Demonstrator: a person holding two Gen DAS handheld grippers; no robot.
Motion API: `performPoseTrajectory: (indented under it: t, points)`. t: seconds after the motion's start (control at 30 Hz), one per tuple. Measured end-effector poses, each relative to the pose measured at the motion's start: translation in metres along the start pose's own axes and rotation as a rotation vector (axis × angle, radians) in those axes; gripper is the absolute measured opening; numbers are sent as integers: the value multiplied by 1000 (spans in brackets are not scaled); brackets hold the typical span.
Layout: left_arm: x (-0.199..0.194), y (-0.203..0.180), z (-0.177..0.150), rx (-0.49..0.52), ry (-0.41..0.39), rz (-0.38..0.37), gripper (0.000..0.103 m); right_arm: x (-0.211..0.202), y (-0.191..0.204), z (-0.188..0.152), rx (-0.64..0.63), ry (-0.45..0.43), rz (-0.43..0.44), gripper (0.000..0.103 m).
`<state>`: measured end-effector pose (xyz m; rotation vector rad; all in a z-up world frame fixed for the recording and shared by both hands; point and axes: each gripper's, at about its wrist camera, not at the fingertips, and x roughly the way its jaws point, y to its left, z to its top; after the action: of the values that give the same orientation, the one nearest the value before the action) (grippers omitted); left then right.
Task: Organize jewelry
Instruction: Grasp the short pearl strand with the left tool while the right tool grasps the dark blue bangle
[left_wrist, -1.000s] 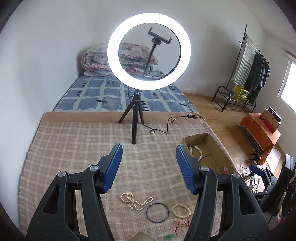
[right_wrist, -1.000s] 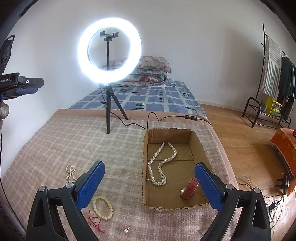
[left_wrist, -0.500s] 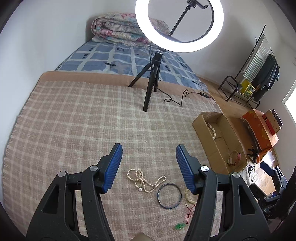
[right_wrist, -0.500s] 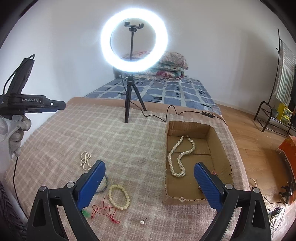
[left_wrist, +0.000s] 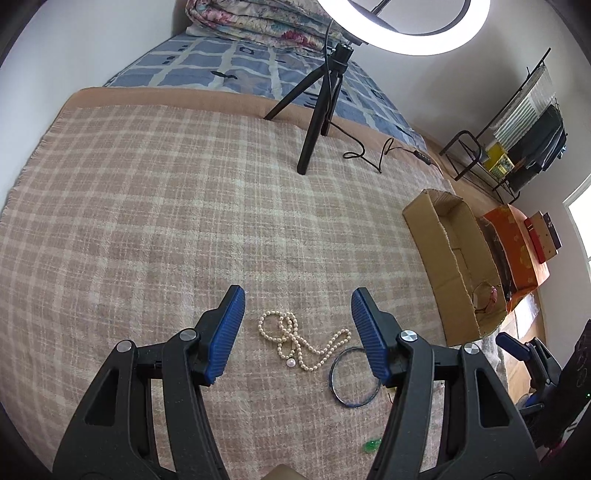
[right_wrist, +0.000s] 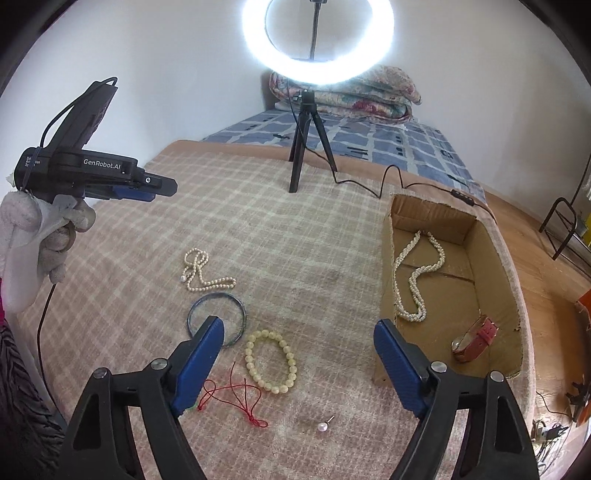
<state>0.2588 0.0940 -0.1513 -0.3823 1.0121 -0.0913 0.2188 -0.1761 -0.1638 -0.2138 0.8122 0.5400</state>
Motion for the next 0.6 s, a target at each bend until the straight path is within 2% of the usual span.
performPoseTrajectory:
  t: [0.27, 0.4, 0.47, 0.6]
  points:
    - [28, 7, -5, -13, 68, 0, 59, 29, 11, 1, -5, 61, 57, 69]
    - [45, 6, -10, -9, 126, 2, 57, 47, 18, 3, -17, 92, 78, 66]
    - [53, 6, -13, -3, 151, 17, 53, 55, 21, 4, -19, 107, 89, 63]
    - [68, 10, -15, -12, 188, 27, 52, 69, 23, 5, -17, 132, 100, 62]
